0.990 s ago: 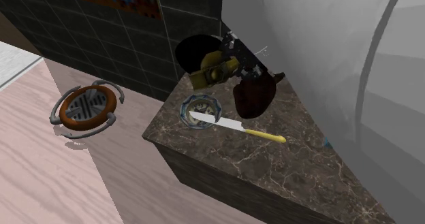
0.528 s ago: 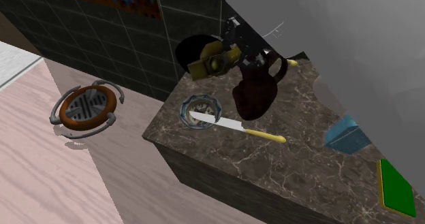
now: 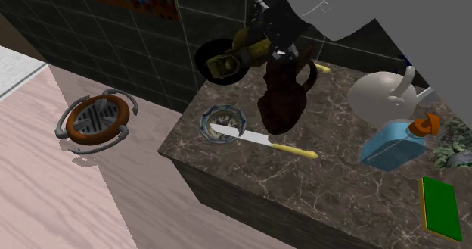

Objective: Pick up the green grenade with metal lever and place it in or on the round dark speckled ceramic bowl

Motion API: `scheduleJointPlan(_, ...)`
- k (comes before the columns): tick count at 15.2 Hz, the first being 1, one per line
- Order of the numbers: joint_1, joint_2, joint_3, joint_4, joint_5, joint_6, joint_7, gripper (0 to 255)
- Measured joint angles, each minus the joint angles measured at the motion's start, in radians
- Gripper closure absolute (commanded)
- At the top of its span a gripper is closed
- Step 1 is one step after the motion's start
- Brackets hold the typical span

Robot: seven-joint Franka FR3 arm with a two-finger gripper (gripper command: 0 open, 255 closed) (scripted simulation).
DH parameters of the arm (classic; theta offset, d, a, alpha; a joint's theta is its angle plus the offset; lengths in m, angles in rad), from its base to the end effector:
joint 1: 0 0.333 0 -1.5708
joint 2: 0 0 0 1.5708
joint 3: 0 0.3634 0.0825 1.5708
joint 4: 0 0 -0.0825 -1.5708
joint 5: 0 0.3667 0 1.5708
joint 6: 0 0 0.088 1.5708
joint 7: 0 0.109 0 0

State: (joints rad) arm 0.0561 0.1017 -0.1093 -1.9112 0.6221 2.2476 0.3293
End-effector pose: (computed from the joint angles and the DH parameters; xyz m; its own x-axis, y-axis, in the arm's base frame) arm 0.5991 -0.0120 0.5235 0.7591 -0.6495 -0.0434 -0.5677 -0.6279 -0.5324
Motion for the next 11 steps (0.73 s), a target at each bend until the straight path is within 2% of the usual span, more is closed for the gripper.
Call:
scheduleJointPlan(6, 0.016, 0.168, 0.013, 0.255, -0.028, -0.06, 0.088, 255)
scheduleJointPlan(11, 0.032, 0.372, 0.022, 0.583, -0.063, -0.151, 0.194, 255)
